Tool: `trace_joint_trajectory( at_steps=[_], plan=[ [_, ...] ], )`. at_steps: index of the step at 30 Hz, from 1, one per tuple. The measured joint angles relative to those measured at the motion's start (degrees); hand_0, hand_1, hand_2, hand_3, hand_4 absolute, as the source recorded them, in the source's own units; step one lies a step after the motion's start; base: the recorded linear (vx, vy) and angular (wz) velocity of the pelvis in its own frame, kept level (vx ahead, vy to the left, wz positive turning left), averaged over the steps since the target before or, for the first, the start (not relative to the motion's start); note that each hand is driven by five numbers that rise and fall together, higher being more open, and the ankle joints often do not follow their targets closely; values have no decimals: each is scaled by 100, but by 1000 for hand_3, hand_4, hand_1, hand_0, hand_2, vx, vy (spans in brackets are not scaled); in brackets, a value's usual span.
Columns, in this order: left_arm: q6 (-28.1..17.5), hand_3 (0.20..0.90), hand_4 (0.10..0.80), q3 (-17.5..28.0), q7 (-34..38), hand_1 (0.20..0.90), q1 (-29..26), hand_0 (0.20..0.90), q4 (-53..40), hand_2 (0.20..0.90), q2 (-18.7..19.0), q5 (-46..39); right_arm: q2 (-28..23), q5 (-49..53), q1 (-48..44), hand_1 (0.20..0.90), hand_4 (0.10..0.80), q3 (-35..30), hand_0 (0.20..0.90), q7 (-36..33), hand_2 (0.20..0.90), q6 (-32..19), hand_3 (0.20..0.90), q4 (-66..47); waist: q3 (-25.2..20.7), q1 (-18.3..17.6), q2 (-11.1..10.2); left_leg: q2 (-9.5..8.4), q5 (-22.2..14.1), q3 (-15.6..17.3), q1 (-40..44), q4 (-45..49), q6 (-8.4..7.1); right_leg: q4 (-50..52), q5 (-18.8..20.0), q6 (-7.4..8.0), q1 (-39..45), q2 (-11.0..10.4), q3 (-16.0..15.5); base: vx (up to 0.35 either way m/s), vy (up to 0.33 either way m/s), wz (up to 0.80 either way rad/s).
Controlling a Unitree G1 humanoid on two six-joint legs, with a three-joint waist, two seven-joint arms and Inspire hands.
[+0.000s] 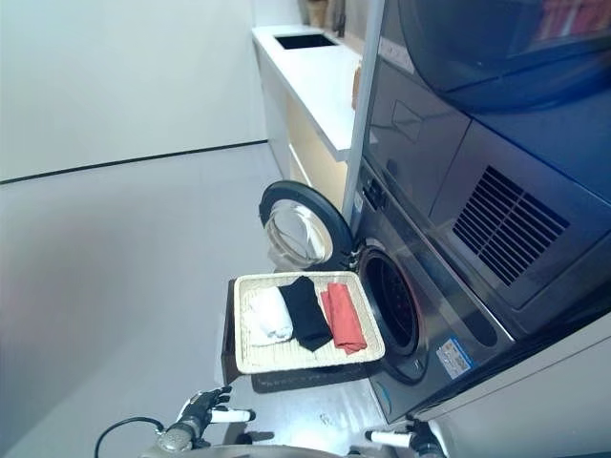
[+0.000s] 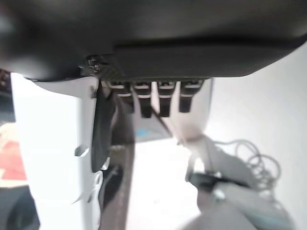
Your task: Pick up the clothes and place them into the washing machine
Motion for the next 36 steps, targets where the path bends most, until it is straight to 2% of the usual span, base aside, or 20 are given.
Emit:
trace_joint_trajectory(
  at_steps=[2, 3, 4, 5, 6, 8, 9, 10, 11, 12, 13, 14, 15, 17, 19, 21, 23, 29, 33, 36],
  plan=[
    [-10, 900, 800, -38, 10, 900, -56, 900, -3, 900, -20, 3, 32, 16, -15, 900, 800, -13, 900, 1, 900, -8, 900, -2, 97, -54, 162, -69, -21, 64, 87, -21, 123, 639, 20, -3, -265, -107, 33, 89, 269, -5],
    [-30, 900, 800, -65, 38, 900, -131, 900, -39, 900, 26, -3, 43, 119, -64, 900, 800, -41, 900, 4, 900, -10, 900, -6, 162, -84, 213, -149, -67, 49, 147, -20, 200, 1129, 51, 87, -473, -132, 51, 93, 301, 12],
    [-34, 900, 800, -72, 52, 900, -124, 900, -45, 900, 26, -4, 27, 147, -146, 900, 800, -49, 900, -3, 900, -24, 900, -42, 222, -143, 288, -207, -97, 20, 215, -20, 268, 1582, 103, 92, -659, -166, 67, 121, 281, 12],
    [-30, 900, 800, -75, 34, 900, -122, 900, -41, 900, 36, -2, 41, 159, -171, 900, 800, -39, 900, 0, 900, -28, 900, -38, 226, -158, 295, -261, -124, 11, 245, 7, 311, 1775, 156, 66, -722, -200, 92, 183, 238, 4],
    [-35, 900, 800, -71, 40, 900, -108, 900, -45, 900, 21, -4, 39, 167, -207, 900, 800, -21, 900, -5, 900, -21, 900, -29, 250, -123, 290, -294, -205, -11, 273, 10, 382, 1941, 245, 147, -815, -216, 98, 234, 139, 1],
    [-35, 900, 800, -79, 32, 900, -63, 900, -39, 900, 37, -3, 39, 174, -292, 900, 800, -18, 900, 3, 900, -29, 900, -42, 300, -132, 366, -306, -206, -77, 368, -63, 466, 2191, 260, 119, -985, -223, 32, 243, 50, -3],
    [-31, 900, 800, -50, 23, 900, -7, 900, -29, 900, 67, -1, 52, 176, -329, 900, 800, -8, 900, 5, 900, -30, 900, -75, 328, -148, 378, -285, -240, -92, 375, -64, 450, 2150, 89, 102, -1024, -152, -15, 275, -40, 2],
    [-34, 900, 800, -8, 20, 900, 32, 900, 41, 900, 96, -1, 76, 172, -316, 900, 800, 1, 900, 5, 900, -25, 900, -93, 324, -128, 353, -296, -282, -139, 362, -65, 431, 1650, -91, 97, -1004, -97, -283, 310, -44, -6],
    [-20, 900, 800, 20, 22, 900, 83, 900, 101, 900, 147, -3, 101, 166, -339, 900, 800, 13, 900, 7, 900, -19, 900, -116, 310, -100, 289, -289, -277, -172, 305, -65, 423, 965, -90, 45, -972, -37, -660, 161, -34, 5],
    [-14, 900, 800, 40, 7, 900, 161, 900, 123, 900, 228, 3, 116, 160, -323, 900, 800, 29, 900, 4, 900, -23, 900, -194, 243, -150, 171, -337, -261, -231, 203, -64, 405, 411, -69, 55, -968, 23, -841, 136, -31, 36],
    [-5, 900, 800, 68, 12, 900, 219, 900, 166, 900, 273, 3, 119, 135, -320, 900, 800, 43, 900, 0, 900, -19, 900, -192, 223, -315, 48, -373, -216, -424, 158, -63, 372, -9, 155, -7, -856, 192, -489, 142, -59, 95],
    [-4, 900, 800, 71, -6, 900, 250, 900, 197, 900, 254, 6, 91, 102, -206, 900, 800, 30, 900, -27, 900, -7, 900, -174, 203, -434, 9, -377, -193, -565, 186, -62, 321, -227, 506, -138, -615, 244, -471, 138, -88, 96],
    [-11, 900, 800, 65, 3, 900, 342, 900, 191, 900, 195, 2, 36, 95, -116, 900, 800, 31, 900, -24, 900, -2, 900, -129, 143, -366, 40, -307, -217, -557, 223, -61, 242, -296, 607, -165, -547, 314, -472, 140, -97, 55],
    [-23, 900, 800, 222, -22, 900, 602, 900, 169, 900, 83, -15, -36, 81, -50, 900, 800, 38, 900, -22, 900, -6, 900, -159, -25, -214, 126, -142, -300, -577, 175, -62, 116, -854, 793, -322, -256, 490, -609, 109, -71, 6],
    [-16, 900, 800, 229, -25, 900, 625, 900, 169, 900, 60, -6, -88, 74, -68, 900, 800, 39, 900, -29, 900, -23, 900, -272, -40, -238, 196, -53, -266, -672, 185, -59, -7, -897, 810, -379, -204, 586, -727, 95, -78, 26],
    [-19, 900, 800, 224, -25, 900, 641, 900, 119, 900, 20, -4, -154, -26, -139, 900, 800, 58, 900, -31, 900, -11, 900, -343, -87, -109, 262, 30, -269, -688, 171, -32, -76, -905, 772, -437, -180, 678, -775, 118, -107, 14],
    [-29, 900, 800, 215, -29, 900, 633, 900, 6, 900, -6, 5, -285, -36, -301, 900, 800, 98, 900, -37, 900, -16, 900, -512, -99, -111, 337, 95, -256, -766, 107, -32, -113, -904, 754, -469, -181, 707, -904, 51, -70, 17],
    [-64, 900, 800, 200, -6, 900, 549, 900, -195, 900, -84, -71, -627, -85, -854, 900, 800, 146, 900, -95, 900, -26, 900, -684, -58, -77, 556, 101, -185, -926, -247, -33, -162, -902, 711, -494, -404, 691, -1124, -75, -43, 21],
    [-154, 900, 800, 293, 81, 900, 284, 900, -599, 900, -186, -931, -895, -14, -1564, 900, 800, 221, 900, -356, 900, -14, 900, -679, 285, -42, 761, 87, -10, -931, -989, 126, -157, -871, 894, -518, -1002, 652, -1275, -254, -48, 24],
    [-328, 900, 800, 327, 232, 900, 148, 900, -1321, 900, -219, -1718, -975, 202, -2107, 900, 800, 380, 900, -576, 900, -6, 900, -640, 610, 84, 786, 72, 155, -879, -1529, 314, -168, -710, 955, -523, -1498, 639, -1336, -191, -24, 6]
  ],
)
